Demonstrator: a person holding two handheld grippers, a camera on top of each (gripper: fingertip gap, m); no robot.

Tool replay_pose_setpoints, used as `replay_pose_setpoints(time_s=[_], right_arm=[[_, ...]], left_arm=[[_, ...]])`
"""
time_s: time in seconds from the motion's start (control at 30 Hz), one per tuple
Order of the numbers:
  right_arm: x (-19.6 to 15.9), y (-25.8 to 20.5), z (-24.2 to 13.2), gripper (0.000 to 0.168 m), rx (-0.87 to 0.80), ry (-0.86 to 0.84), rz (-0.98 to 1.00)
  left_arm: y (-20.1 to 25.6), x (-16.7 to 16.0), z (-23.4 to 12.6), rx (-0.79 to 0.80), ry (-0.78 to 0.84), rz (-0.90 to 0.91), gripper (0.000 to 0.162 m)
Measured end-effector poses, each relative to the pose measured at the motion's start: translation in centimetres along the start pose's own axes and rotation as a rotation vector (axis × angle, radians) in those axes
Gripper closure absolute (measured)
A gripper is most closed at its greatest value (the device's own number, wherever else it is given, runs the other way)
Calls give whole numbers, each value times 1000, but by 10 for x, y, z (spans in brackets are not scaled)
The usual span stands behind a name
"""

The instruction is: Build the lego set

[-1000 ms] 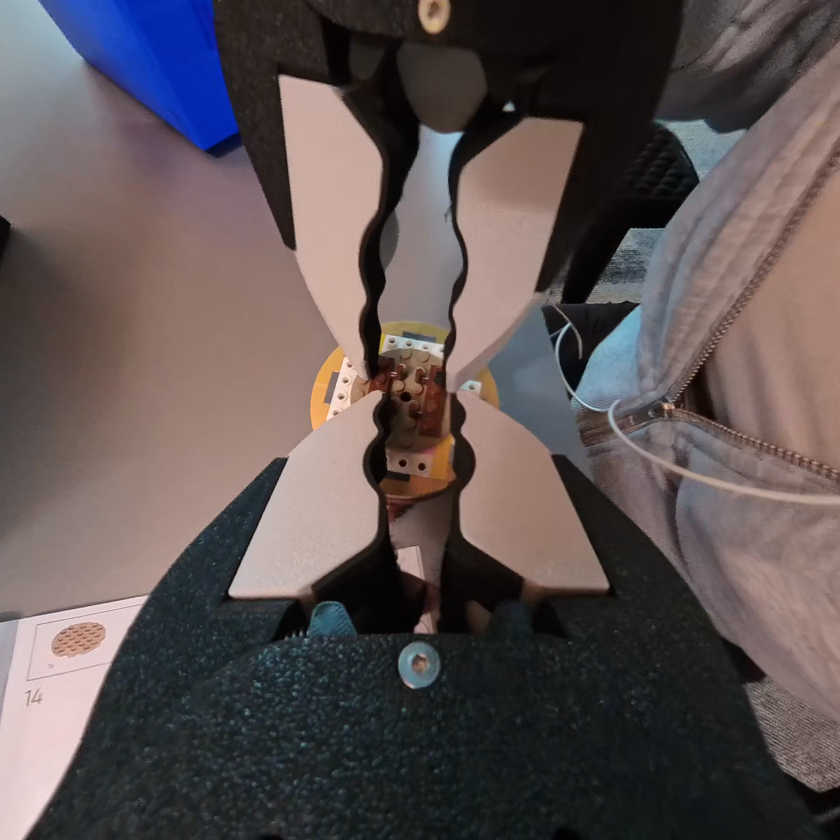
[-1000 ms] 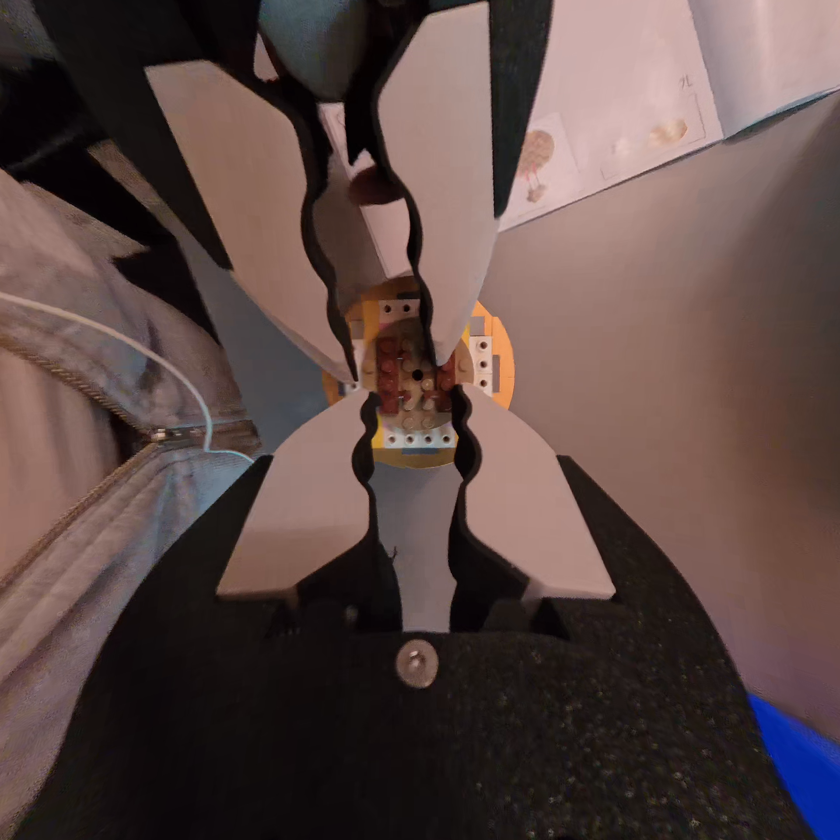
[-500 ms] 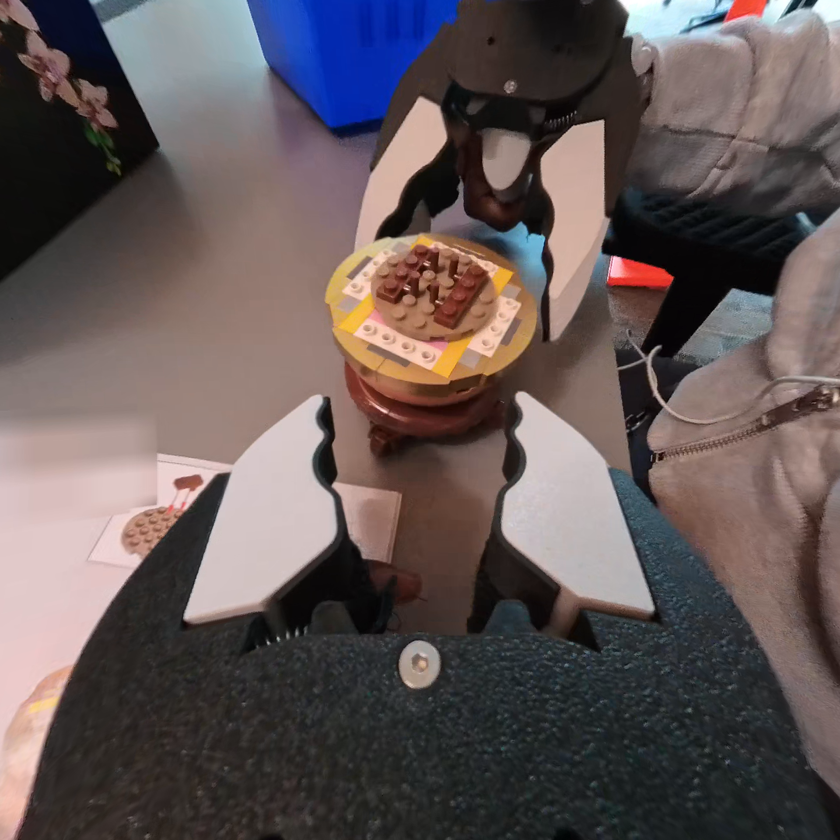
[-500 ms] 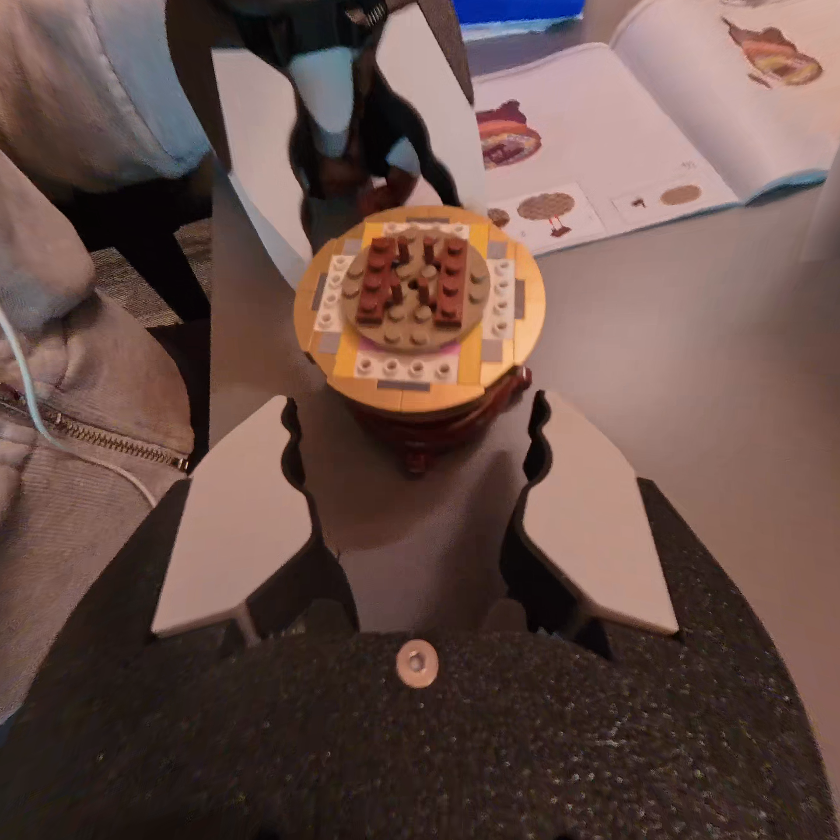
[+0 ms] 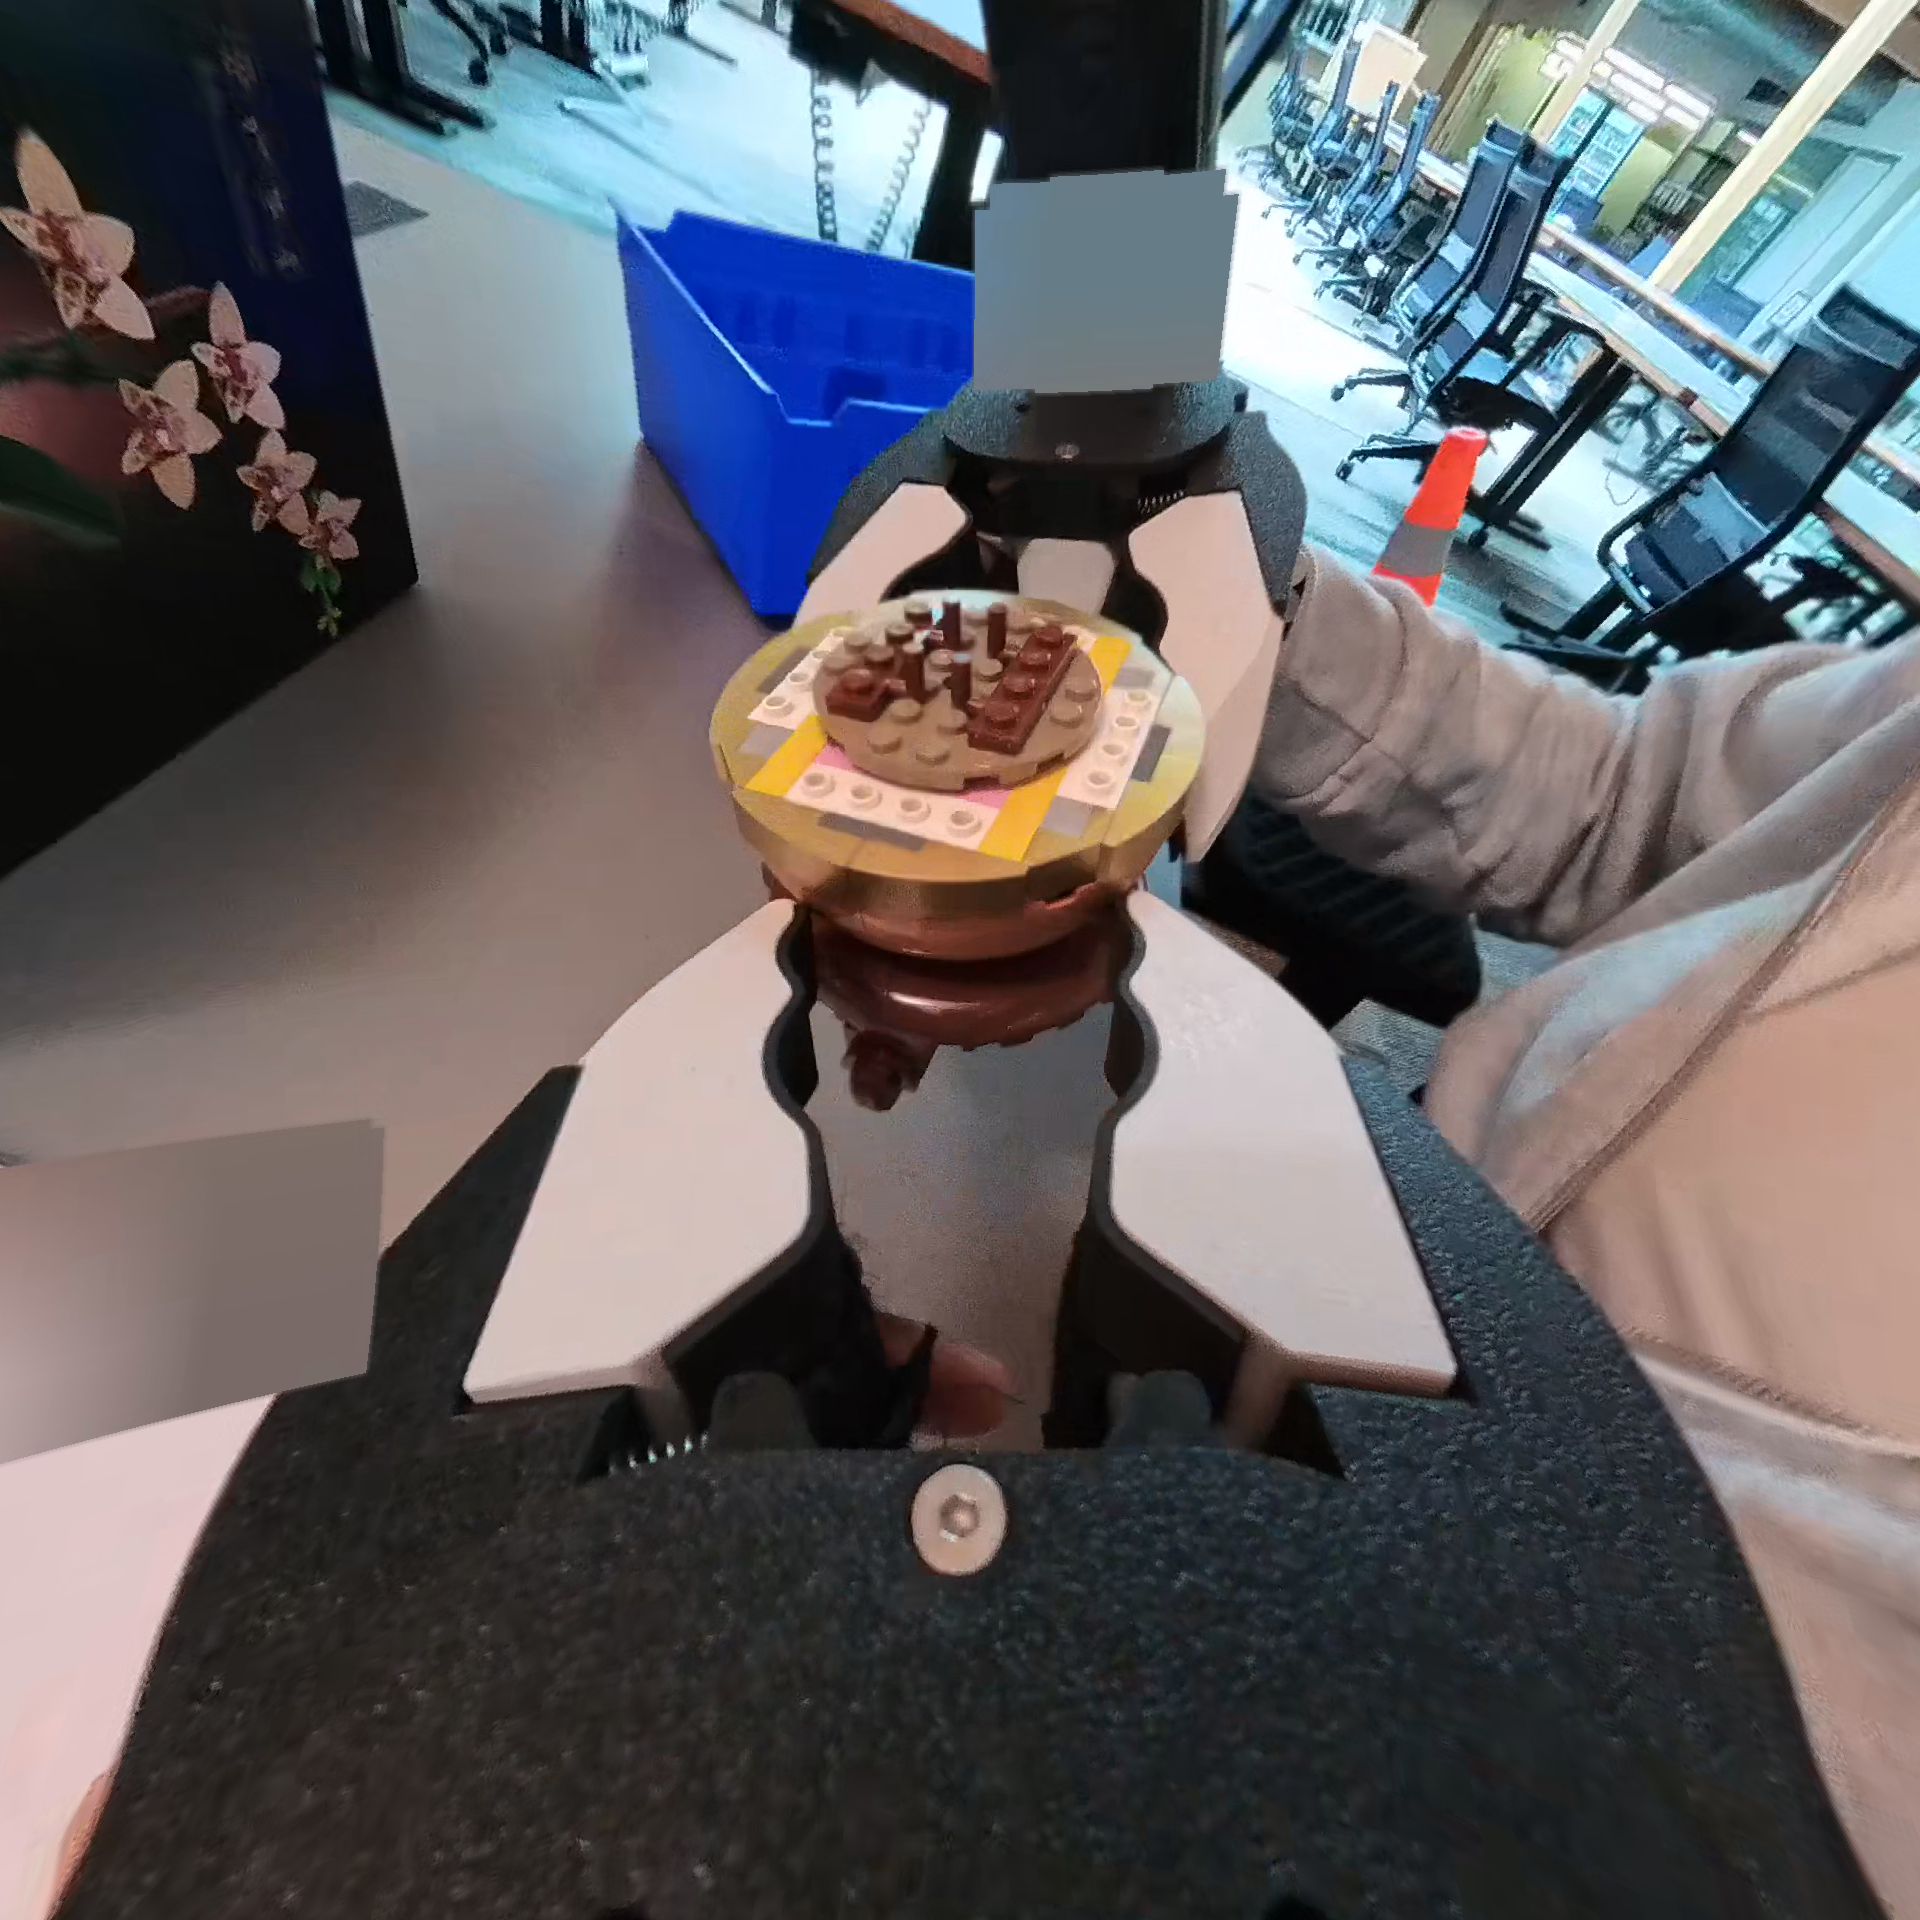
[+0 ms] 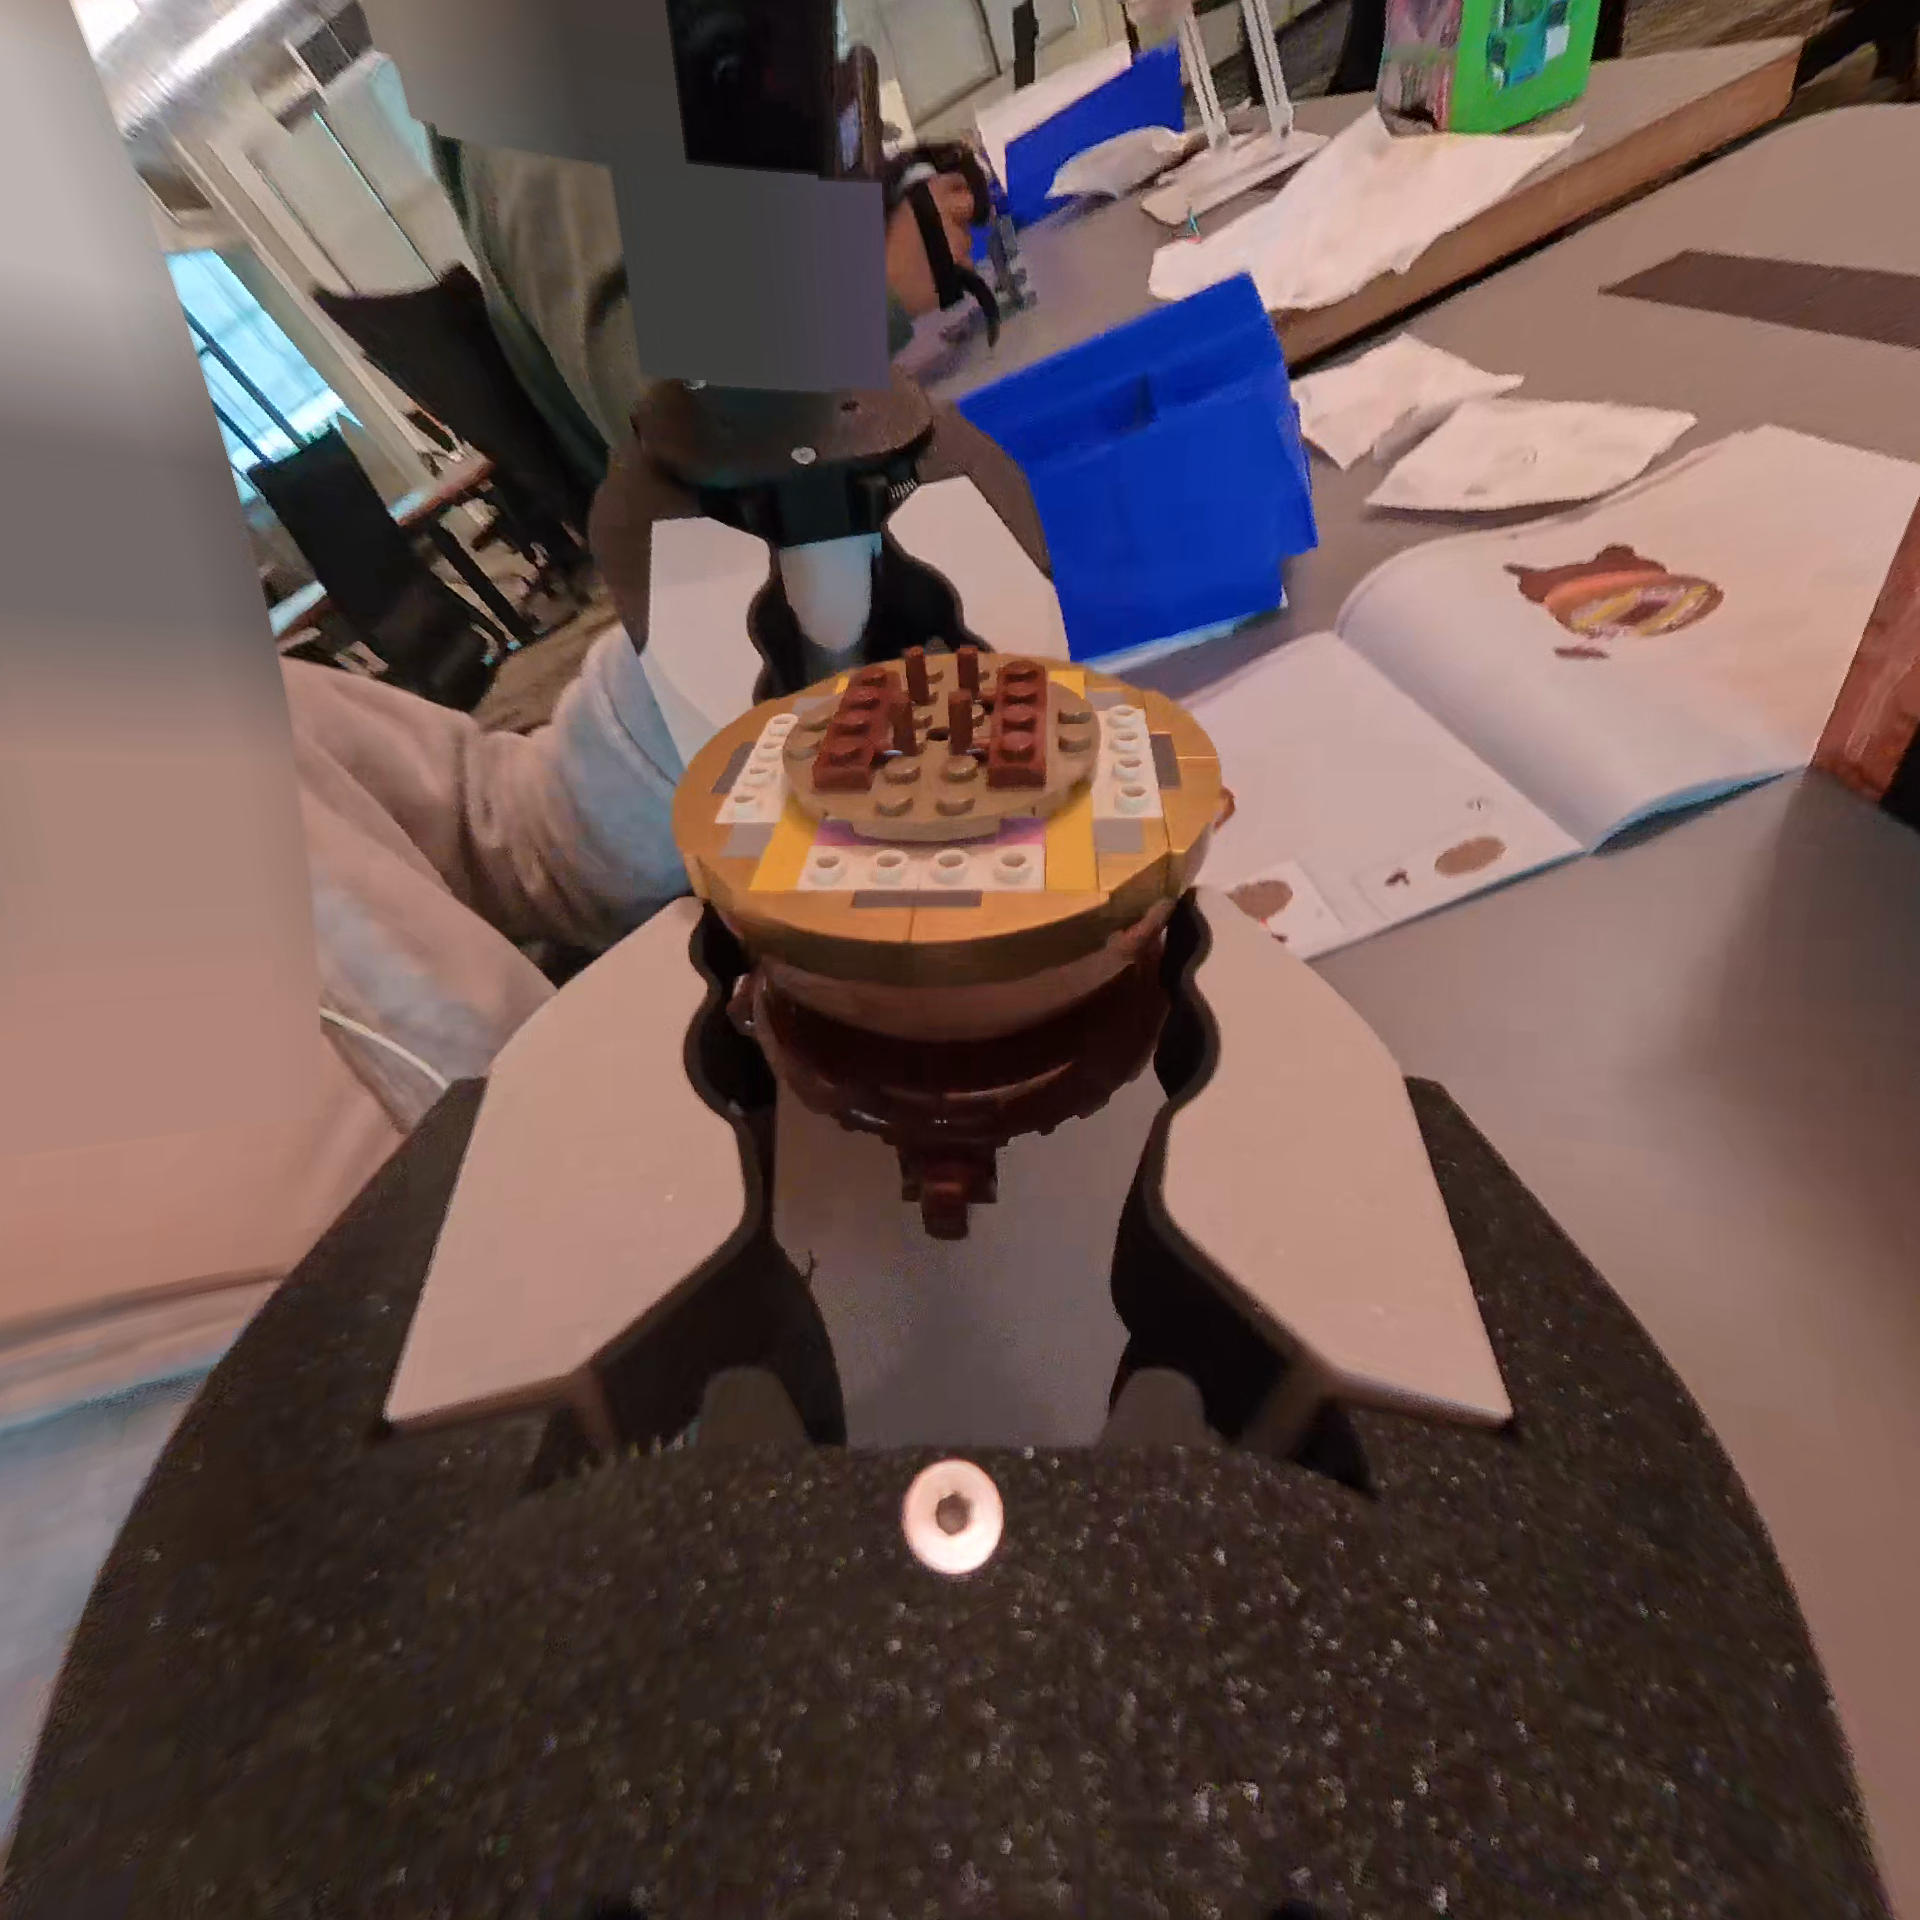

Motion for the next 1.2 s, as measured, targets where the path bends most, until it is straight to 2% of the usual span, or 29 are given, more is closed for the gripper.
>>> replay_pose_setpoints(time_s=[0.17, 0.37, 0.77, 0.9, 1.03, 1.13, 1.2], right_arm=[[45, -2, -18, 89, 28, 37, 110], [74, -10, -27, 89, -28, 63, 165], [80, -20, -25, 89, -99, 90, 161], [55, -22, -18, 89, -135, 63, -43], [-11, -14, -4, 89, -136, 63, -216], [-57, -6, 4, 89, -124, 41, -222], [-79, -2, 7, 89, -145, -34, -255]], left_arm=[[0, 45, -5, -47, -16, -58, 114], [-2, 77, -11, -114, -6, -85, 115], [-2, 82, -17, -162, 42, -75, 115], [0, 60, -12, -165, 29, 18, 116], [1, 3, 5, -106, -13, 171, 116], [1, -39, 20, -69, -51, 195, 116], [2, -57, 26, -26, -81, 234, 117]])
Point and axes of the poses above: each gripper's, where its closed fingertips meet, z out along the fingers, x out of its top, y = z × x across the jaws, the point moved 7 cm from there along -z, back along the fingers, and after that the axes turned 1 degree about -x, right-handed, at the moved point
